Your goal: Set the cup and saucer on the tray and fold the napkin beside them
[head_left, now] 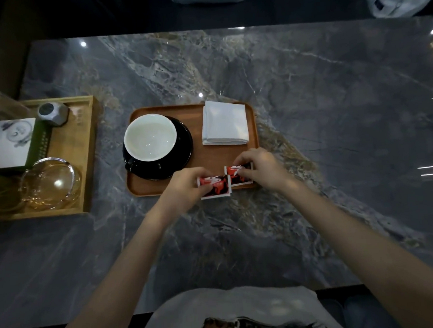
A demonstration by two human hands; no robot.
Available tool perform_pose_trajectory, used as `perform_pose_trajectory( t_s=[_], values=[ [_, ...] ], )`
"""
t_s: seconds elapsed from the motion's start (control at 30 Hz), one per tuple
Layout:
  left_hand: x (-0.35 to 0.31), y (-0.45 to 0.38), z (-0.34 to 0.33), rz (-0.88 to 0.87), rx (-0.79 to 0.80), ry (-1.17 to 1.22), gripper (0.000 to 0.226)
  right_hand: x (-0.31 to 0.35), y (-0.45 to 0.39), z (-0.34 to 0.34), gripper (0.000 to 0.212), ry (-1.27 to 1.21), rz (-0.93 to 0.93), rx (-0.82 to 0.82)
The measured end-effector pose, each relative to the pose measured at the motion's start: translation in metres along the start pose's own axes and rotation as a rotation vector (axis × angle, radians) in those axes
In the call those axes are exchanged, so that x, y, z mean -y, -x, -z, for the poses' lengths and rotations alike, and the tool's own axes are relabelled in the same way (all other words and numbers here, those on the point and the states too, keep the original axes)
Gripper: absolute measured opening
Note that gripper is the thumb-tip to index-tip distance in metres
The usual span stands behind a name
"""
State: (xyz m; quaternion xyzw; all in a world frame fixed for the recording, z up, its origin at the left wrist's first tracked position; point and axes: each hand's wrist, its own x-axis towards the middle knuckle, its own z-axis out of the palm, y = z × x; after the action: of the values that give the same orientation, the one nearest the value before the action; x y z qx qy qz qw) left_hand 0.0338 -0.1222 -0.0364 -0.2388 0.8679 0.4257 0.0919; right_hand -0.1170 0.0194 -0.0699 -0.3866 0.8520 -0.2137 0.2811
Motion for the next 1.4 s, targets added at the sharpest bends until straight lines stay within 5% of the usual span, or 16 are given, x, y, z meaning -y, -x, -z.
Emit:
perform_pose_trajectory(
  t_s=[0.43, 0.77, 1.4],
  values=[
    [-0.021, -0.054, -0.028, 0.023, 0.034, -0.033, 0.022, -0.004, -0.013, 0.011, 0.029, -0.259, -0.155, 0.047],
    [-0.02, -0.062, -0.036, -0.01, -0.021, -0.215, 0.026, -0.005, -0.003, 0.008, 0.026, 0.11, 0.016, 0.058],
    [-0.02, -0.057, -0.037, 0.031, -0.004, -0.249, 0.026, 0.002, 0.006, 0.004, 0.033, 0.144, 0.072, -0.045]
  ],
)
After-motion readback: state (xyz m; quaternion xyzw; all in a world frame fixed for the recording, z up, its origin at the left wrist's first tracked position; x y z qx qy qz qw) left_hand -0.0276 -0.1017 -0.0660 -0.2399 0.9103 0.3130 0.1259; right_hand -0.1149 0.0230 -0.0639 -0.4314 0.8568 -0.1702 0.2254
